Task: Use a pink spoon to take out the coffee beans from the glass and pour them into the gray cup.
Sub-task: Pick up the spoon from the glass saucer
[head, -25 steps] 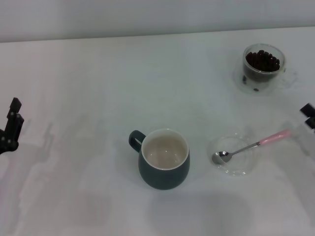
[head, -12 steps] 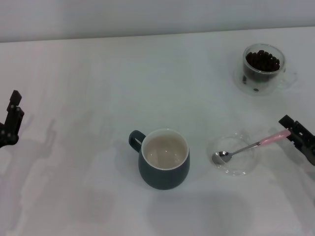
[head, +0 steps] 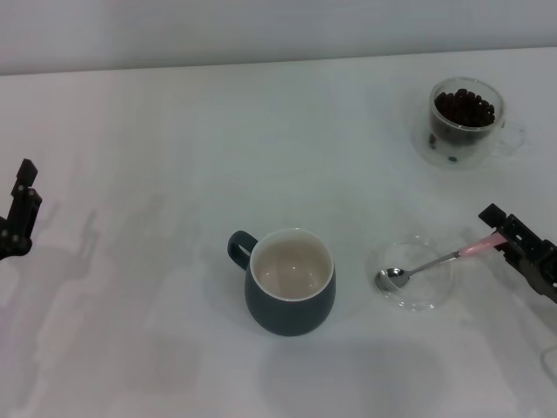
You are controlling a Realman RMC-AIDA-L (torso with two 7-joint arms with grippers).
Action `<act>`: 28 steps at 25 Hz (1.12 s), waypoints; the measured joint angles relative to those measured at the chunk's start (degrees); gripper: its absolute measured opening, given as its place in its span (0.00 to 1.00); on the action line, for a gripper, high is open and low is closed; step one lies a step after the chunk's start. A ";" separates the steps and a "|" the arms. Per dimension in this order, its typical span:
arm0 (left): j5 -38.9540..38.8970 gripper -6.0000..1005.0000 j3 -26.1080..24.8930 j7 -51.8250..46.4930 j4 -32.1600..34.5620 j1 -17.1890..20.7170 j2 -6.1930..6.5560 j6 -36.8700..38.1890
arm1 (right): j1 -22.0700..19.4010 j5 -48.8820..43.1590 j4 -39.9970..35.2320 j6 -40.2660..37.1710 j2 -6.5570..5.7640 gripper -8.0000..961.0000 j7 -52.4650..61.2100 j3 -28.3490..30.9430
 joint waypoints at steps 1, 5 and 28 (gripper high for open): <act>0.01 0.52 0.00 0.04 0.00 0.00 0.00 0.00 | 0.01 0.00 0.19 0.05 0.00 0.89 0.00 -0.01; 0.01 0.52 0.00 0.11 0.00 -0.04 0.00 -0.01 | 0.01 0.00 0.58 0.09 -0.02 0.88 -0.20 -0.04; -1.08 0.51 0.00 0.34 0.01 -0.08 0.00 -0.53 | 0.93 -0.71 0.62 -1.84 0.07 0.48 -0.46 -0.13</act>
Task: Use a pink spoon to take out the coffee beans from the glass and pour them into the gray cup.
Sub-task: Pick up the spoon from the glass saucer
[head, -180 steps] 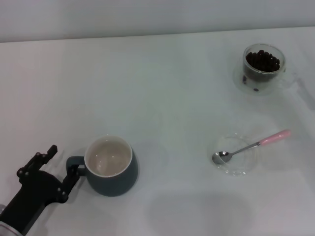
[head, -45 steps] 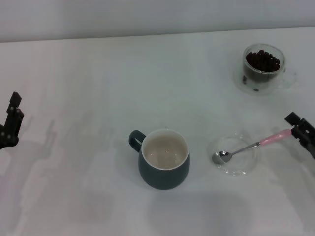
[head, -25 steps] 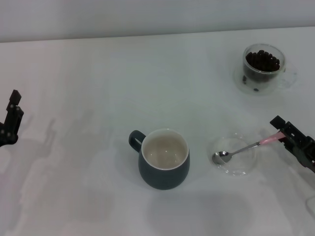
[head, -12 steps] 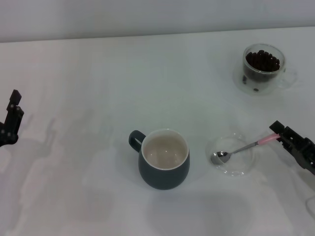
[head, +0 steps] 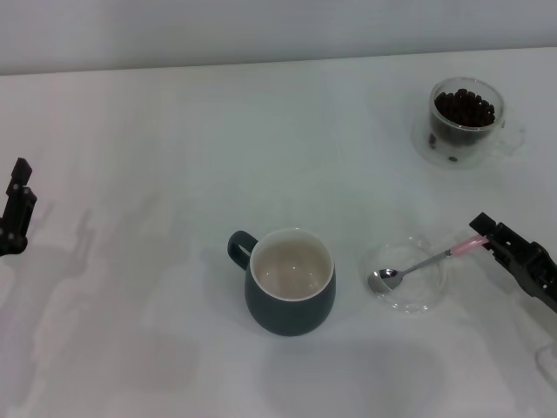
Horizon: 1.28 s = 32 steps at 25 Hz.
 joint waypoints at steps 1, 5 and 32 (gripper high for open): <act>-0.01 0.51 0.00 0.00 0.00 0.00 0.00 0.00 | 0.09 -0.04 0.00 -0.05 0.00 0.48 -0.03 0.00; -0.09 0.51 0.00 0.00 0.00 0.00 -0.01 0.00 | 0.23 -0.14 -0.04 -0.22 0.00 0.45 -0.10 0.00; -0.79 0.51 0.00 0.00 0.00 0.11 -0.18 -0.09 | 0.99 -1.77 -9.89 3.76 -0.50 0.16 2.82 -0.57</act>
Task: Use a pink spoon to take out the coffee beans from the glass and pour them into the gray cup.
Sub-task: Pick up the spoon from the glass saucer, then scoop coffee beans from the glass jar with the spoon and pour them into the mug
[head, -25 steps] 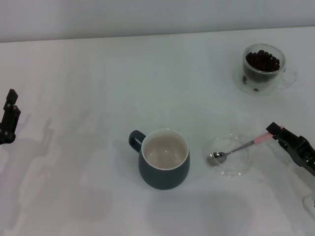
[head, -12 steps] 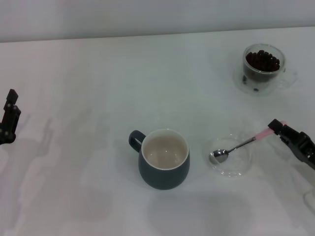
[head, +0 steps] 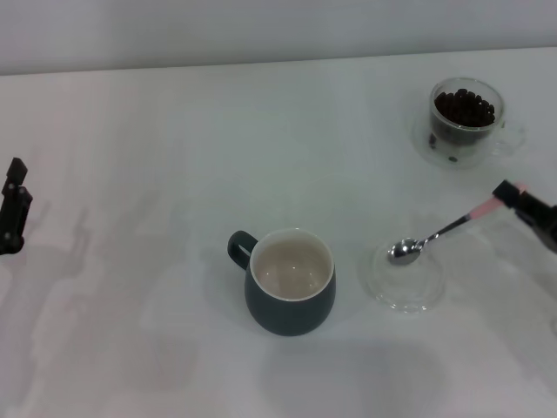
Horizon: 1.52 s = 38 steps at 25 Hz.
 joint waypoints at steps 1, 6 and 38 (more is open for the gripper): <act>-0.16 0.51 0.00 0.00 0.00 0.05 -0.01 0.00 | 0.00 -0.03 -0.99 0.70 -0.04 0.16 0.63 -0.04; -0.41 0.51 0.00 -0.07 0.00 0.20 -0.07 0.00 | 0.25 0.40 -6.40 3.57 -0.33 0.16 3.64 0.43; -0.57 0.51 0.41 -0.34 0.62 -1.68 -0.26 -0.78 | 12.56 2.97 -18.91 -8.82 -2.63 0.16 -16.68 0.46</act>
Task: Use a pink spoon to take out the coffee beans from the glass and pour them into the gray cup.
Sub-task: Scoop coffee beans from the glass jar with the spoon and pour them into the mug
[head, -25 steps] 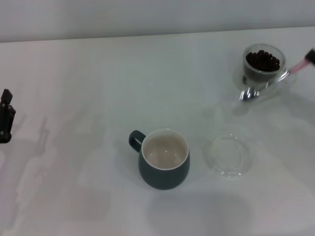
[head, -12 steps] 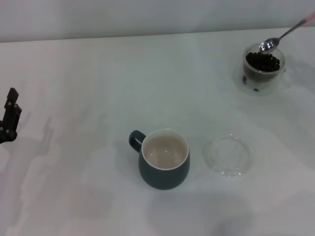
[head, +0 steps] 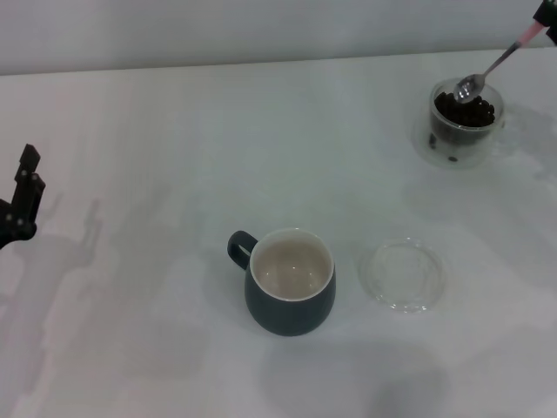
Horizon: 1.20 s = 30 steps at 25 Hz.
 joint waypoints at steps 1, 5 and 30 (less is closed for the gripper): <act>0.03 0.51 0.00 0.01 0.00 -0.06 0.00 -0.01 | 0.09 -0.21 0.00 -0.43 0.02 0.16 -0.84 -0.19; 0.02 0.51 -0.11 0.03 -0.02 -0.18 0.00 -0.01 | 0.09 -0.95 -0.02 -2.62 0.10 0.16 -3.76 -0.91; 0.08 0.51 0.12 0.30 -0.45 -0.23 0.09 -0.05 | 0.57 0.07 0.28 -12.87 2.73 0.16 9.74 -0.58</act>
